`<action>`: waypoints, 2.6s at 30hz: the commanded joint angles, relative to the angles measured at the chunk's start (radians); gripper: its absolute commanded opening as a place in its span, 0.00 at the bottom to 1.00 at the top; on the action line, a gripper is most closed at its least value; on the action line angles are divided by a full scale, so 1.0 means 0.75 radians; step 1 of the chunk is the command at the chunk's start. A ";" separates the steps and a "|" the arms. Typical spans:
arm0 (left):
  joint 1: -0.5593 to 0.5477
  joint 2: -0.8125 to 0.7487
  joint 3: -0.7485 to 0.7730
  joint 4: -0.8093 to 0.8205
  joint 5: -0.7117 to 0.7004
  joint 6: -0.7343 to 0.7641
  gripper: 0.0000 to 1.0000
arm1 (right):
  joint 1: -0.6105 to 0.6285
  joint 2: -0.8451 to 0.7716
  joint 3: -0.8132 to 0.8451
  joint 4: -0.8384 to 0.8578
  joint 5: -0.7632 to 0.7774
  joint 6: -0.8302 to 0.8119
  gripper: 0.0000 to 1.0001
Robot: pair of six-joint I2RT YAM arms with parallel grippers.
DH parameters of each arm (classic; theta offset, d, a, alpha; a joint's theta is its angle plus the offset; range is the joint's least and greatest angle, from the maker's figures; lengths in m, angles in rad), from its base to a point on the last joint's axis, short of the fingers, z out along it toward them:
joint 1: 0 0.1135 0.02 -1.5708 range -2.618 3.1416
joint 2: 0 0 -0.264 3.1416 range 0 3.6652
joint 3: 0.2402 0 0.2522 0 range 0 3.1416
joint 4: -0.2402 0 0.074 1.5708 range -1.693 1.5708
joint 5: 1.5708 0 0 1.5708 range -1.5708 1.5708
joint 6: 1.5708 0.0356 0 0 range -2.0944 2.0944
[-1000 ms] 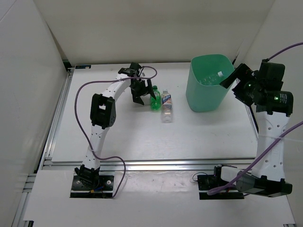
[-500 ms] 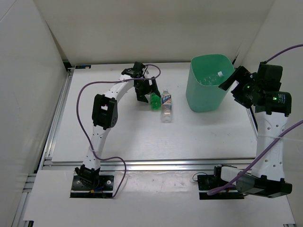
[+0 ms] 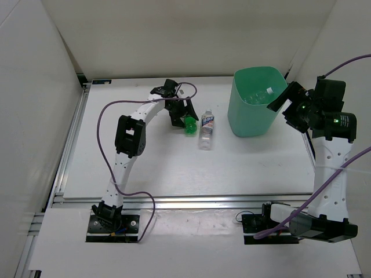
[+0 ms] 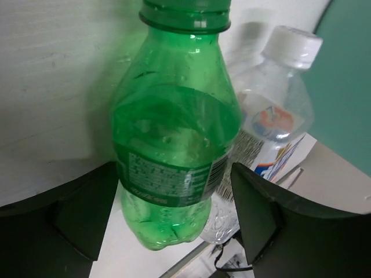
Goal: Put the plastic bottles in the bin
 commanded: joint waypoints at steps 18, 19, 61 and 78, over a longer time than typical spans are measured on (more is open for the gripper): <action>0.011 -0.353 -0.003 0.058 -0.010 -0.036 0.45 | 0.003 -0.041 -0.060 0.011 -0.012 -0.007 1.00; 0.011 -0.390 0.048 0.089 0.011 -0.095 0.45 | 0.003 -0.041 -0.060 0.011 0.000 -0.007 1.00; -0.325 -0.077 0.367 1.394 0.256 -1.095 0.53 | -0.024 -0.252 0.108 -0.263 0.262 -0.103 1.00; -0.337 -0.018 0.367 1.257 0.216 -1.026 0.68 | -0.024 -0.266 0.173 -0.302 0.299 -0.115 1.00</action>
